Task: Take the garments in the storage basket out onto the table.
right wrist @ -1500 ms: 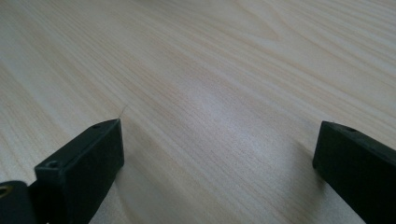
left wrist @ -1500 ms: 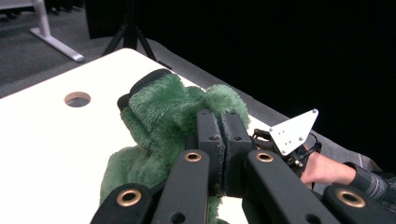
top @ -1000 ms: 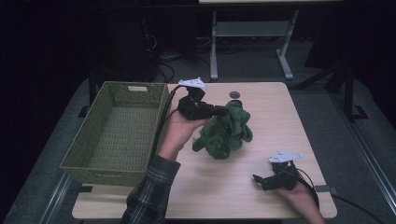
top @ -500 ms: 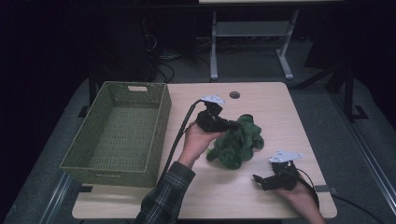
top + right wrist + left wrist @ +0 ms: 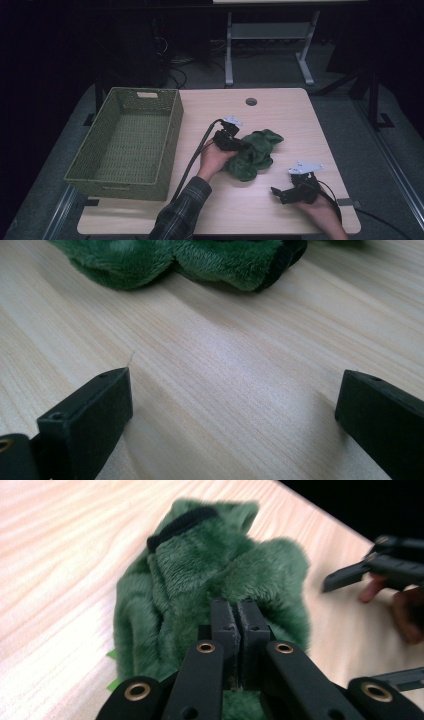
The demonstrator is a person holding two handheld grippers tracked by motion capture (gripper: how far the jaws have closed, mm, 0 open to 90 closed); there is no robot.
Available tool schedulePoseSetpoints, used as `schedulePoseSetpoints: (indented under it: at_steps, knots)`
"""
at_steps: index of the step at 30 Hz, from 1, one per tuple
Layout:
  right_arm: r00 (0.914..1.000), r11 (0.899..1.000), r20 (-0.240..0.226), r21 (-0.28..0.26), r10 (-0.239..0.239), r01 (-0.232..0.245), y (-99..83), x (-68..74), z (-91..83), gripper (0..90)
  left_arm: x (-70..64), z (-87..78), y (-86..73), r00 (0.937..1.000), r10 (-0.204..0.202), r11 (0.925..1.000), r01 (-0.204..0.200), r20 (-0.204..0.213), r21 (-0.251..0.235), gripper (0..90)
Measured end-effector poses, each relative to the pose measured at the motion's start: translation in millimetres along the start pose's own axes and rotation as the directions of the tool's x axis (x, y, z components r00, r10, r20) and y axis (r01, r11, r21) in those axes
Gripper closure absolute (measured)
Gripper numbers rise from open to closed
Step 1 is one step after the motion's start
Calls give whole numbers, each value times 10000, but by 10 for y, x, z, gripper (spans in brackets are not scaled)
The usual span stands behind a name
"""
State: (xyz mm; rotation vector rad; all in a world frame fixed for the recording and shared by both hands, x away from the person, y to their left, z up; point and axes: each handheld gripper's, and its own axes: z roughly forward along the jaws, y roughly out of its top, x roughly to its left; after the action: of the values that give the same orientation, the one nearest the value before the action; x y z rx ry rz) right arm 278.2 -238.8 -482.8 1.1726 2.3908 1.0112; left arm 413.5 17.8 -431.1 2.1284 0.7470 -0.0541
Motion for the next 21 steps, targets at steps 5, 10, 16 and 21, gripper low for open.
schedulePoseSetpoints:
  at_steps: [5,10,16,21]
  knots:
    - [10000,10000,0,-1,2,-2,0,0,0,16,57,133,-92,9994,205,9990,-193,-291,406,876]
    - [10000,10000,5,3,-6,6,0,0,0,16,50,165,-138,9990,251,9989,-237,-375,395,758]
    - [10000,10000,3,0,-6,6,0,1,-1,16,-153,-107,-34,9951,715,9974,-715,-677,19,578]
    - [10000,10000,18,17,-25,25,0,-1,-1,16,-358,-304,-41,9945,927,9951,-943,-478,-311,561]
